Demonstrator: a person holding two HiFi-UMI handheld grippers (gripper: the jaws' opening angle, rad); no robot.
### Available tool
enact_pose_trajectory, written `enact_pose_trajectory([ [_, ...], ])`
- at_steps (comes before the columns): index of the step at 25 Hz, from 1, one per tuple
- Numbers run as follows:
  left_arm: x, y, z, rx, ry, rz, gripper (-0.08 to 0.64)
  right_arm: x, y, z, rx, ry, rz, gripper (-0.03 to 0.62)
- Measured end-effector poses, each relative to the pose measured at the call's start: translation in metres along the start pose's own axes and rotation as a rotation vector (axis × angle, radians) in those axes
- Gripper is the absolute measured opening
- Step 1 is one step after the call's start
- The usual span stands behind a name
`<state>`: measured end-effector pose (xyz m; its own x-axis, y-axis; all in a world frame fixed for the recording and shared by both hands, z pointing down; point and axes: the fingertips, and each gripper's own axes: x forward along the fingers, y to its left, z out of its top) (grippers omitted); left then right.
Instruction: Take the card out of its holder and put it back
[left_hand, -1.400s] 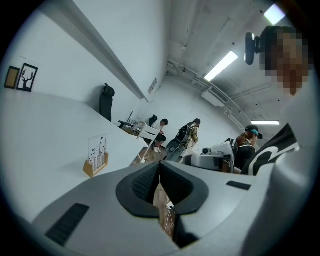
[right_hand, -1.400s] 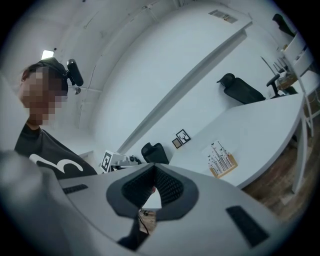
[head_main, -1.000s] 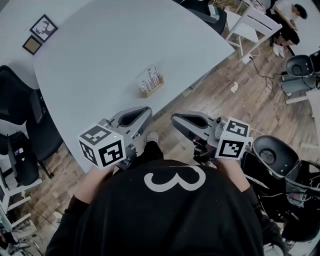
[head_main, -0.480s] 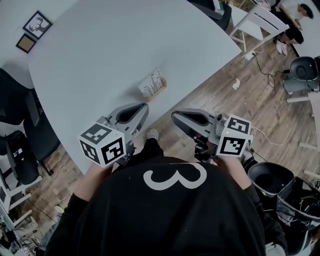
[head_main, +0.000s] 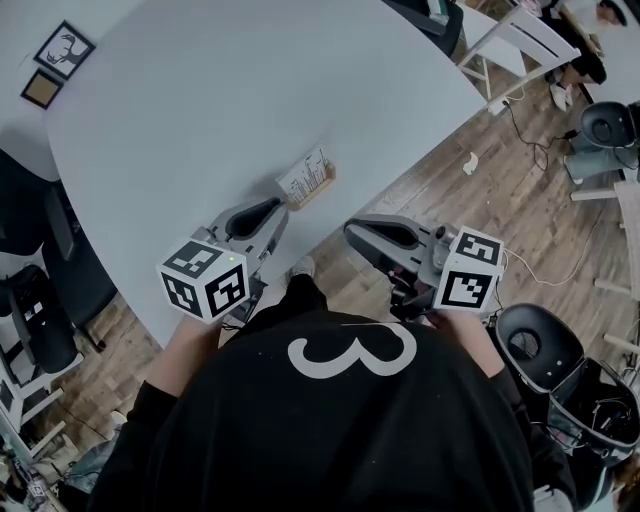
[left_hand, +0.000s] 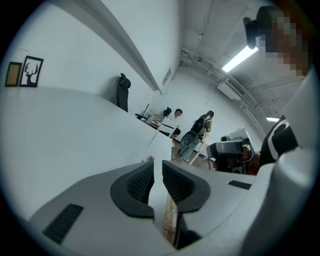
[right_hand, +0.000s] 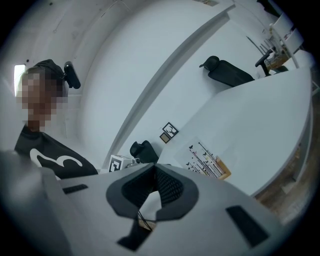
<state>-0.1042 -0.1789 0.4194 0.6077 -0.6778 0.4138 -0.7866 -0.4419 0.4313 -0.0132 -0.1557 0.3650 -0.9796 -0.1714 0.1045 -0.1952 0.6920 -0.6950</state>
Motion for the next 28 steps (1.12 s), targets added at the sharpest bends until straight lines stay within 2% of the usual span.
enact_pose_trajectory([
  [5, 0.023, 0.03, -0.002, 0.033, 0.049, -0.034, 0.089, 0.014, -0.026, 0.009, 0.042, 0.012, -0.035, 0.011],
  [9, 0.036, 0.054, 0.002, 0.043, 0.056, -0.027, 0.089, 0.02, -0.042, 0.011, 0.07, 0.021, -0.066, 0.011],
  [20, 0.06, 0.049, 0.003, 0.129, 0.023, -0.117, 0.089, 0.0, -0.05, 0.001, 0.108, -0.002, -0.126, 0.011],
  [28, 0.063, 0.06, 0.004, 0.157, 0.026, -0.084, 0.088, -0.004, -0.053, 0.0, 0.132, -0.014, -0.139, 0.011],
])
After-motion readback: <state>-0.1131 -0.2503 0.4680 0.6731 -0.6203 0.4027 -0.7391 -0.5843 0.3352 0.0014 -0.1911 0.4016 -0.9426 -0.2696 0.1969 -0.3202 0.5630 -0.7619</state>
